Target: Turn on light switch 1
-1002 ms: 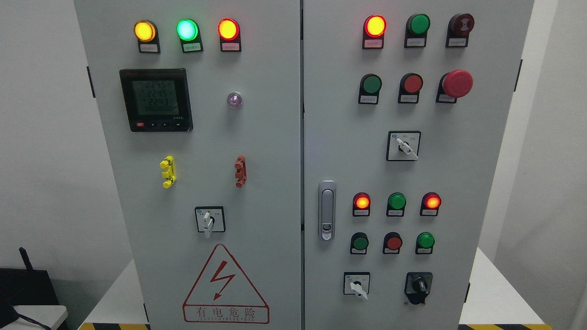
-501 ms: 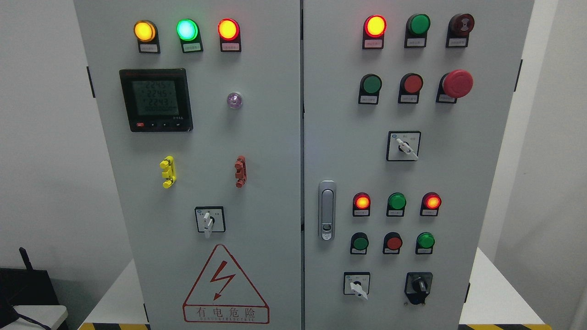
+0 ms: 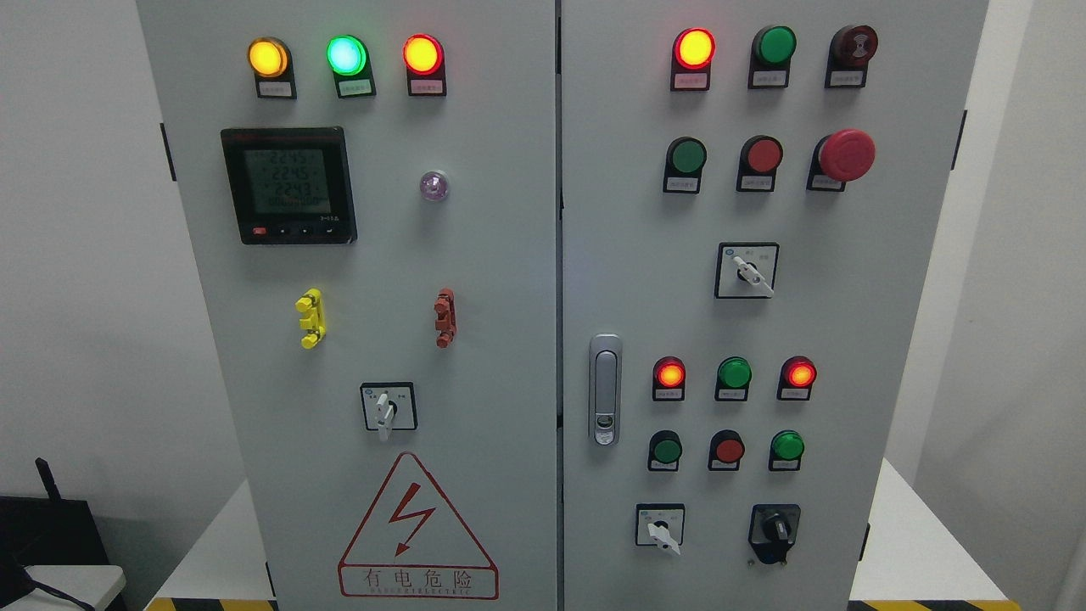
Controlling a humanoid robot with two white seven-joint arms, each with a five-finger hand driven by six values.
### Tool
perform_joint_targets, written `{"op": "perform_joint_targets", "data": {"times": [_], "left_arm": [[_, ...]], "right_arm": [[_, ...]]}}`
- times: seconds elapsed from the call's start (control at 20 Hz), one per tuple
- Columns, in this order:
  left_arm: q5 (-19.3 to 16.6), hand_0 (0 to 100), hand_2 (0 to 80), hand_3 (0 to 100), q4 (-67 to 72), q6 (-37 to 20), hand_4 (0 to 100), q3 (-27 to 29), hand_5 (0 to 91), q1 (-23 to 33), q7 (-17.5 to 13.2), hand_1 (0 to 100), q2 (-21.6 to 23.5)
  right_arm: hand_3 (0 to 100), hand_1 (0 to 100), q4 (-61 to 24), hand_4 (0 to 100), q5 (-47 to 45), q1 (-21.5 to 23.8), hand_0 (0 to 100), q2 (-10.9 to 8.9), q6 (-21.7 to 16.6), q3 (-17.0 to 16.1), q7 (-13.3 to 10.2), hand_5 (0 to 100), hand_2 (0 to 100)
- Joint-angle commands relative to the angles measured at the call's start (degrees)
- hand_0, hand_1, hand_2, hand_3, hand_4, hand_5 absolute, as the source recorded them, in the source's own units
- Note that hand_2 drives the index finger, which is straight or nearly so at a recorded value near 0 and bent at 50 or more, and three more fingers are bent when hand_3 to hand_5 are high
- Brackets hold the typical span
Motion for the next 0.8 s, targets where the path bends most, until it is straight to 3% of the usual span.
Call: {"op": "perform_joint_targets", "data": {"times": [0.0,0.75], "left_arm": [[0.0,40,0.0,0,-0.1,0.0,0,0.0,0.0,0.0,0.0,0,0.0],[0.0,40,0.0,0,-0.3,0.0,0,0.0,0.0,0.1,0.0,0,0.0]], "right_arm": [[0,39,0.0,0,-1.0,0.0,12,0.00,0.0,0.0,0.0,0,0],[0,39,0.0,0,-1.1,0.1,12,0.00,0.0,0.0,0.0,0,0]]}}
